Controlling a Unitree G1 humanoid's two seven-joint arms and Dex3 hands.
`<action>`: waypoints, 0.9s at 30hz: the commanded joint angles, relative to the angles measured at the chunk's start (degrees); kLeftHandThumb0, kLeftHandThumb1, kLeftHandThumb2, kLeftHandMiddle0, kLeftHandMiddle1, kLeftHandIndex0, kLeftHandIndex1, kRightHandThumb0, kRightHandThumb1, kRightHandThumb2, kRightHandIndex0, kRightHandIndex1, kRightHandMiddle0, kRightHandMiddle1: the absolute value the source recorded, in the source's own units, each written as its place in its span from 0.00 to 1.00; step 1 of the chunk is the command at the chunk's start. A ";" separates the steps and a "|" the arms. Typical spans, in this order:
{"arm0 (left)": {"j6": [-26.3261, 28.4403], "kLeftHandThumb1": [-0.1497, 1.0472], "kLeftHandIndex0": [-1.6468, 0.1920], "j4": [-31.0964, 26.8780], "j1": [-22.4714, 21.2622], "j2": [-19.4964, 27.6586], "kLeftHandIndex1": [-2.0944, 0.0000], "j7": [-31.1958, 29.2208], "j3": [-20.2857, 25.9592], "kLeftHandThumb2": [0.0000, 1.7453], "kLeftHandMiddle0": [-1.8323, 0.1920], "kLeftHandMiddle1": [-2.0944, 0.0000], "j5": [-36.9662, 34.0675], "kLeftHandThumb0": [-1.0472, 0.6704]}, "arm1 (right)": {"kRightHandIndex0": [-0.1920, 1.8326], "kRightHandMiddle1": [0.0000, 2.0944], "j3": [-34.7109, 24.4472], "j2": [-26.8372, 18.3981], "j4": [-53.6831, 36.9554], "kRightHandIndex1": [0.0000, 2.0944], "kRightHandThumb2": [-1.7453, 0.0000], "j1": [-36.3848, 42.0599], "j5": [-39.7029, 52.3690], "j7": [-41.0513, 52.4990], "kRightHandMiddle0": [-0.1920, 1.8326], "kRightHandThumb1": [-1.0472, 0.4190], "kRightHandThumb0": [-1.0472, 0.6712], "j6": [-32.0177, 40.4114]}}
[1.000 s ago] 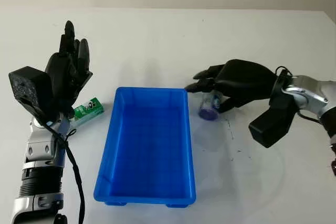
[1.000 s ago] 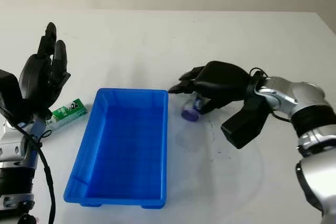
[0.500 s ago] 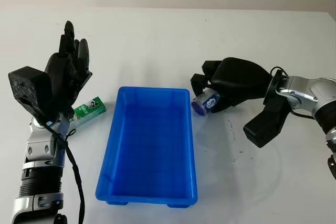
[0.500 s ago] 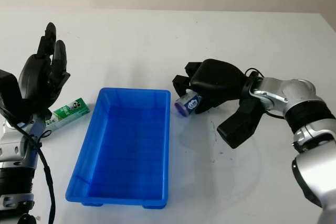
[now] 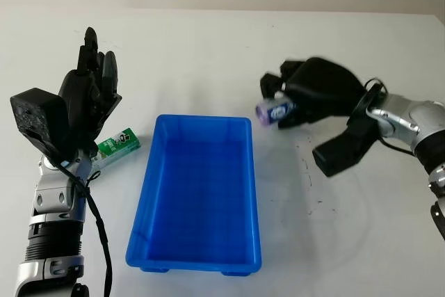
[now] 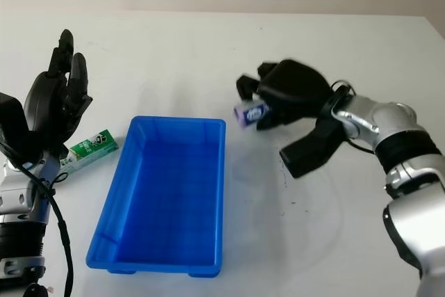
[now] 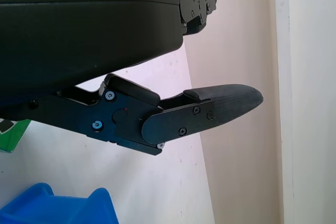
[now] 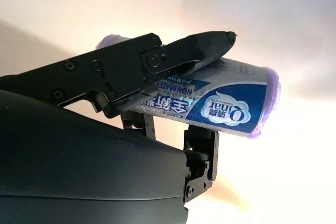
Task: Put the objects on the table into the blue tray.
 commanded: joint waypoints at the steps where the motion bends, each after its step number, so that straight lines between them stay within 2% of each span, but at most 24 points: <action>1: -0.18 1.00 1.00 -0.83 0.00 0.65 1.00 -0.03 0.11 0.38 1.00 1.00 0.28 0.16 | 0.59 1.00 -1.25 0.61 -0.10 1.00 0.94 -2.85 0.77 -1.79 0.47 0.00 0.35 1.38; 8: -0.30 1.00 1.00 -1.03 0.04 0.35 1.00 0.30 0.08 0.38 1.00 1.00 0.25 0.16 | 0.60 1.00 -4.05 1.96 -1.47 1.00 0.94 -4.82 5.14 -4.10 0.48 0.00 0.36 0.70; 12: -0.43 1.00 1.00 -0.83 0.03 0.37 1.00 0.03 0.21 0.38 1.00 1.00 -0.07 0.16 | 0.63 1.00 -6.95 2.89 -8.61 1.00 0.91 -2.89 10.34 -0.31 0.50 0.00 0.36 -1.41; 16: -0.36 1.00 1.00 -1.00 0.02 0.24 1.00 0.34 0.17 0.38 1.00 1.00 0.06 0.16 | 0.62 1.00 -10.10 4.24 -20.68 1.00 0.88 1.49 17.50 9.67 0.51 0.00 0.34 -0.98; 19: 0.12 1.00 1.00 -1.57 0.01 0.05 1.00 0.81 0.00 0.38 1.00 1.00 0.15 0.16 | 0.63 1.00 -11.02 5.83 -27.63 1.00 0.88 4.99 24.65 18.12 0.51 0.00 0.34 -3.44; 23: 0.26 1.00 1.00 -1.68 0.07 0.24 1.00 0.67 -0.11 0.38 1.00 1.00 0.17 0.16 | 0.64 1.00 -11.23 7.22 -33.73 1.00 0.87 8.30 33.02 30.33 0.50 0.00 0.33 -4.00; 27: 0.43 1.00 1.00 -1.92 0.21 0.14 1.00 0.81 -0.12 0.38 1.00 1.00 0.20 0.16 | 0.64 1.00 -11.80 8.59 -36.97 1.00 0.89 10.54 36.28 37.14 0.50 0.00 0.31 -4.22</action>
